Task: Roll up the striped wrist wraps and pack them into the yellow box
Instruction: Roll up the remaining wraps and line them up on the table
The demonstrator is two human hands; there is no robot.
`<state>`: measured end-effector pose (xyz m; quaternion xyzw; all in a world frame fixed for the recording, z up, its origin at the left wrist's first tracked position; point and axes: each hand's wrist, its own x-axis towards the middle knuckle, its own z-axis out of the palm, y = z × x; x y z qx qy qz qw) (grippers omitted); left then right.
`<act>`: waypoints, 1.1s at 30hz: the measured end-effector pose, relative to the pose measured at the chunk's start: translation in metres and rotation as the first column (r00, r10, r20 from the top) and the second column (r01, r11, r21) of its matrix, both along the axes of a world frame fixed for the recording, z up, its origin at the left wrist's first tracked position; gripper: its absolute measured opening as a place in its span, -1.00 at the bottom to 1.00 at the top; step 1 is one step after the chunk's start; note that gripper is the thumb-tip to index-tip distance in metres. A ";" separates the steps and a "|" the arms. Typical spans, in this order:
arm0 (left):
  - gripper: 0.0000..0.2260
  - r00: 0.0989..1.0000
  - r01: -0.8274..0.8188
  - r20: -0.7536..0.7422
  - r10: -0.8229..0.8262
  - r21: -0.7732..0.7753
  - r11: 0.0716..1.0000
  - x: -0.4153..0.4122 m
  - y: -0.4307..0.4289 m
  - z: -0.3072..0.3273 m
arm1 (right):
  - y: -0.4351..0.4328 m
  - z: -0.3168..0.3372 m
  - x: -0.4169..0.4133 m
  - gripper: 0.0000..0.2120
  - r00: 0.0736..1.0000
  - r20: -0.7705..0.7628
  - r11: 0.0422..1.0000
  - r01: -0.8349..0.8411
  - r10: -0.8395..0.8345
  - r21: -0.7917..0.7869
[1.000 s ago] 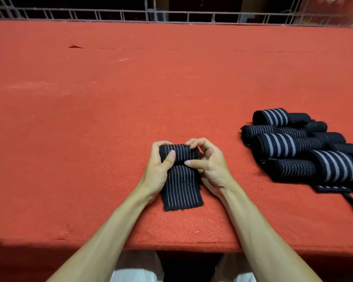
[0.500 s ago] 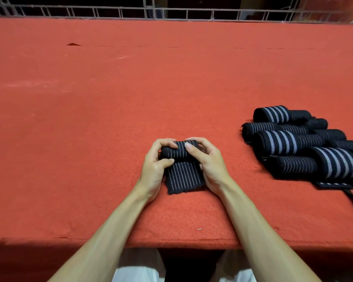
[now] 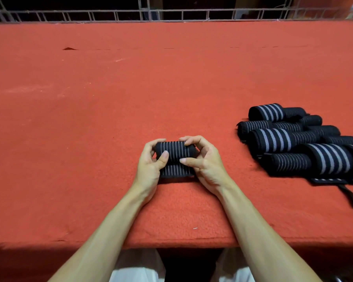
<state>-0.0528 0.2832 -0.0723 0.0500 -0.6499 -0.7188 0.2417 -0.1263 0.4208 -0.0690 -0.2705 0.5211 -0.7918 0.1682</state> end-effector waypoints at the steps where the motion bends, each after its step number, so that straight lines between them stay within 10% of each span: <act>1: -0.73 1.000 0.005 -0.014 -0.005 0.015 1.000 0.001 0.000 0.000 | 0.000 0.001 0.000 -0.68 1.000 0.012 1.000 -0.017 0.017 0.012; 9: -0.68 0.999 -0.038 -0.030 0.039 0.042 0.998 0.002 0.000 0.002 | -0.011 -0.005 -0.001 -0.72 0.968 0.050 0.960 0.235 -0.245 0.155; 18: -0.69 0.984 -0.093 0.144 0.104 -0.087 0.992 0.014 0.009 0.017 | 0.004 0.012 0.004 -0.71 0.957 0.280 0.996 0.067 -0.081 0.061; 23: -0.69 0.958 -0.035 0.256 0.131 -0.348 0.937 0.031 0.020 0.031 | 0.036 0.027 0.009 -0.77 0.999 0.004 0.888 0.038 -0.045 0.459; 33: -0.72 0.967 0.129 0.247 -0.062 -0.263 0.956 0.018 0.098 0.078 | 0.158 0.127 -0.007 -0.82 0.878 -0.446 0.503 0.312 0.171 0.806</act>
